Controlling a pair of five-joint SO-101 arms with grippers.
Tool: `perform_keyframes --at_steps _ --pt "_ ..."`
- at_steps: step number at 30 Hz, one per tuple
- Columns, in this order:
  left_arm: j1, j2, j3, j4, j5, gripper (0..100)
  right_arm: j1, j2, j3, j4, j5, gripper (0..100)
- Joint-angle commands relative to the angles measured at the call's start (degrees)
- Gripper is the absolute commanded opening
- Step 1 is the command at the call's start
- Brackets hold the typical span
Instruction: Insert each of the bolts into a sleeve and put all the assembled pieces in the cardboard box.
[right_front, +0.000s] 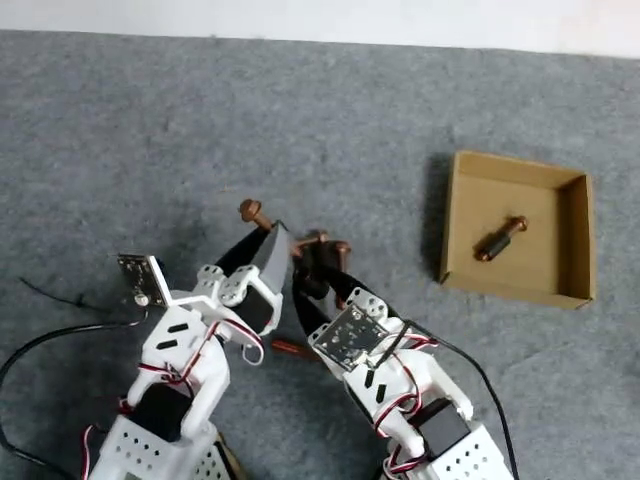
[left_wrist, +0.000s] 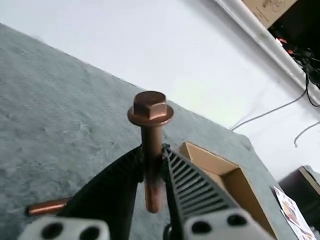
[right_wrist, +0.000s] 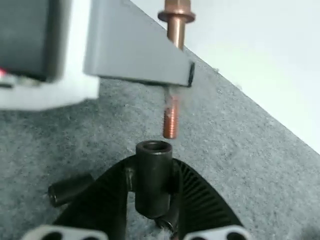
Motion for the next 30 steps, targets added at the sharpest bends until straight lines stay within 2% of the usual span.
perform_keyframes --at_steps 1,6,10,12,17,24,30 --pt "1.36 -1.54 -1.36 0.00 0.44 1 -0.66 -0.57 7.78 0.48 0.53 0.5" --pt "0.92 -1.54 -3.91 1.93 0.44 1 -0.40 -0.57 7.78 0.48 0.53 0.5" --pt "1.27 -1.54 -11.65 14.33 0.79 1 -0.40 -0.57 7.78 0.48 0.53 0.5" --pt "1.27 -1.54 -13.05 18.02 0.79 1 -0.40 -0.57 7.78 0.48 0.53 0.5" --pt "1.27 -1.54 -12.53 17.05 0.79 1 -0.40 -0.57 7.78 0.48 0.53 0.5" --pt "1.01 -1.54 -13.49 10.37 0.79 1 -0.40 -0.57 7.78 1.10 0.53 0.5" --pt "1.45 -1.54 -13.67 10.29 0.79 1 -0.40 -0.57 7.78 1.10 0.53 0.5"
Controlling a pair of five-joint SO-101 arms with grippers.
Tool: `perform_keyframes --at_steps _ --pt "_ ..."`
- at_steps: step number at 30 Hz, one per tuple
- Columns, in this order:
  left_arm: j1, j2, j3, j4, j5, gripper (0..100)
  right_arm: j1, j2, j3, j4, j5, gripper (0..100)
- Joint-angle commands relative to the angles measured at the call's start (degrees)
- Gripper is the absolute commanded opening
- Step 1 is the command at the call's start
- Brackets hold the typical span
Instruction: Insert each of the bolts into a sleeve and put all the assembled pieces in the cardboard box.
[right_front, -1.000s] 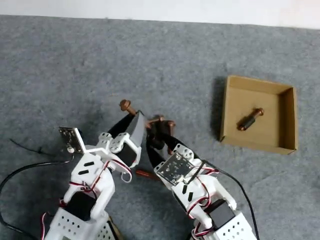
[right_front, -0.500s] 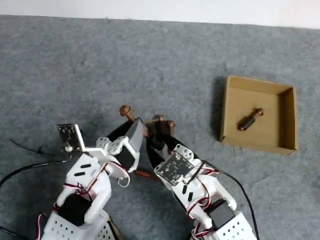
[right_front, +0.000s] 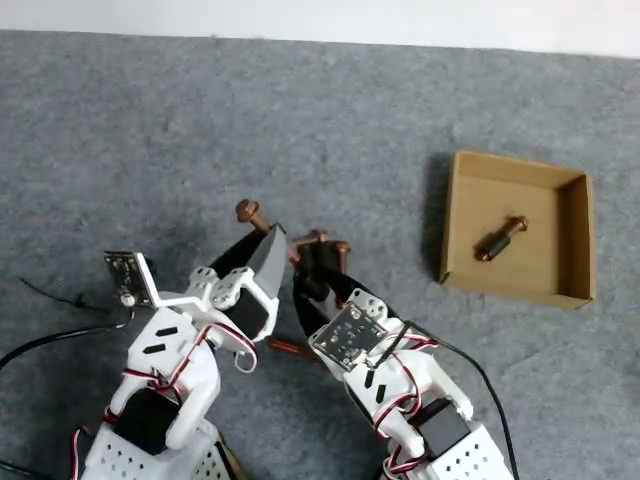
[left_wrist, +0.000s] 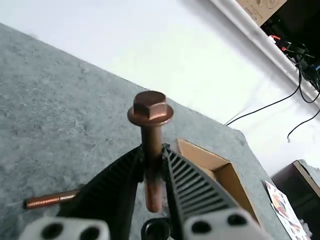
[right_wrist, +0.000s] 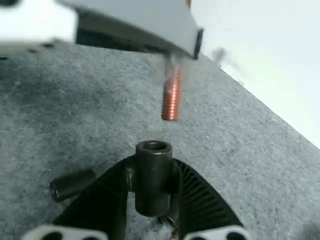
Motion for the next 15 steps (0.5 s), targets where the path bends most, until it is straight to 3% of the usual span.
perform_keyframes --at_steps 1,6,15 --pt "1.36 -1.01 -3.12 -1.76 0.35 1 -0.40 -0.57 7.78 0.04 0.53 0.5" --pt "6.81 -1.01 -3.12 1.85 0.00 1 -0.31 -0.57 7.78 -0.04 0.53 0.5" --pt "3.65 -1.01 -1.63 1.93 -0.09 1 -0.31 -0.57 7.69 -0.04 0.53 0.5"
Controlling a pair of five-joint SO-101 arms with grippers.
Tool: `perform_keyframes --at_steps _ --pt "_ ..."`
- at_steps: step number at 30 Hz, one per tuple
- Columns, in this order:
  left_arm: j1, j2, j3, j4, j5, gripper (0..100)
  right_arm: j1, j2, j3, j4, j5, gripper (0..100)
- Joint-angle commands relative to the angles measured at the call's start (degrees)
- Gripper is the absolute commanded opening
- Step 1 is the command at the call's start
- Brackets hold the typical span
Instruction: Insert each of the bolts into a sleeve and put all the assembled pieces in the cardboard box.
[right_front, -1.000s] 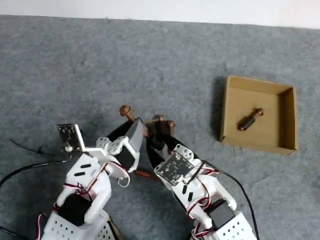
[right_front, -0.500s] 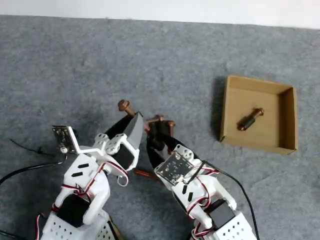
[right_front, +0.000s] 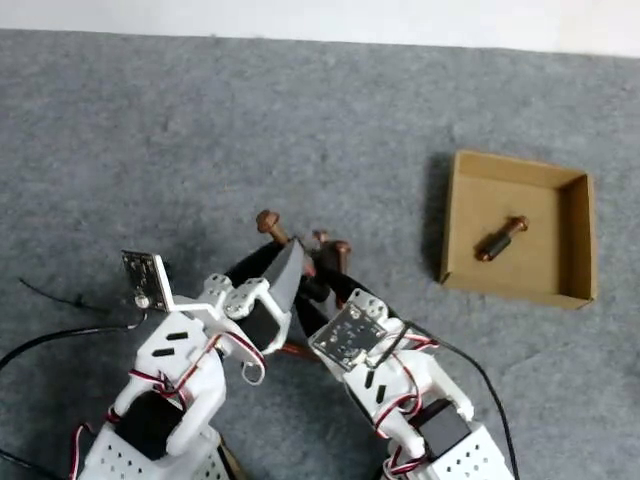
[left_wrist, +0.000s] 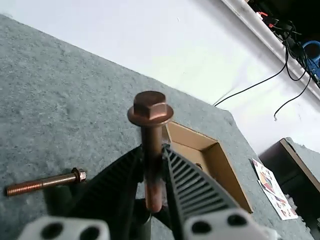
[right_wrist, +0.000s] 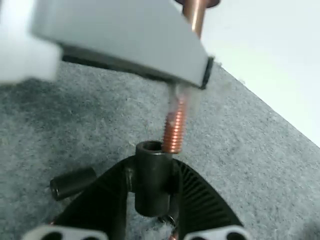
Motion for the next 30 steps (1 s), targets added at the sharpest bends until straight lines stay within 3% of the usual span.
perform_keyframes --at_steps 1,21,30 --pt "-1.71 -0.92 -1.63 0.09 -0.09 1 -0.31 -0.57 7.69 -0.04 0.53 0.5" --pt "6.55 -0.92 5.05 0.09 -0.26 1 2.77 -0.66 7.69 -1.54 0.09 0.5" --pt "6.20 -0.92 5.41 0.09 -3.69 1 2.77 -0.66 7.69 -1.45 0.26 0.5"
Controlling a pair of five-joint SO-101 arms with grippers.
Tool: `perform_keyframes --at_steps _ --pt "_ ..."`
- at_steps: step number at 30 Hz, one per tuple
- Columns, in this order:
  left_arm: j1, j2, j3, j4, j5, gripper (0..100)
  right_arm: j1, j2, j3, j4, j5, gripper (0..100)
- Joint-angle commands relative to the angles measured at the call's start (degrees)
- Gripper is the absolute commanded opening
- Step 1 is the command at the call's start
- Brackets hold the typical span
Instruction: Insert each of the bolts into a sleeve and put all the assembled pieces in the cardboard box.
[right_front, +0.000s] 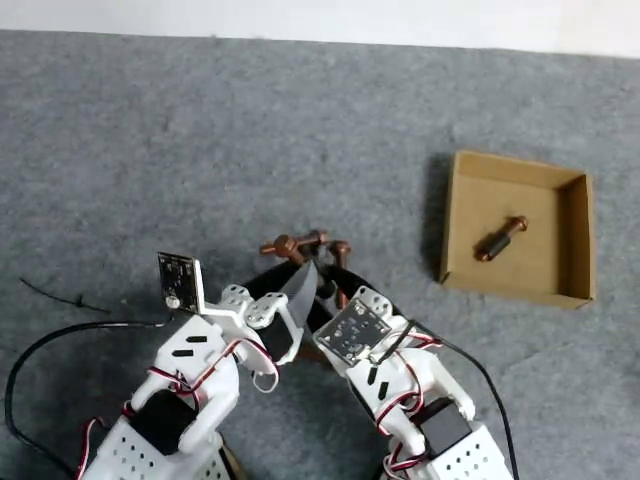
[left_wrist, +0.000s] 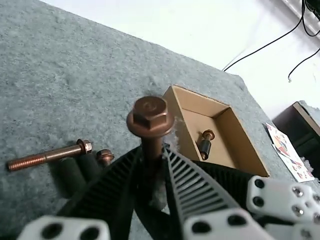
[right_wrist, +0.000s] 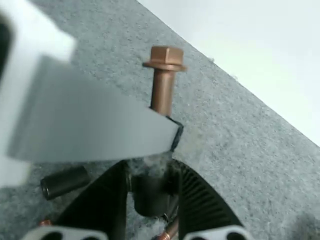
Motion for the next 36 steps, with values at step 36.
perform_keyframes --at_steps 36 --pt "-26.33 -0.92 -1.63 -0.35 15.47 29 15.16 -1.19 7.69 -6.99 -9.23 0.5"
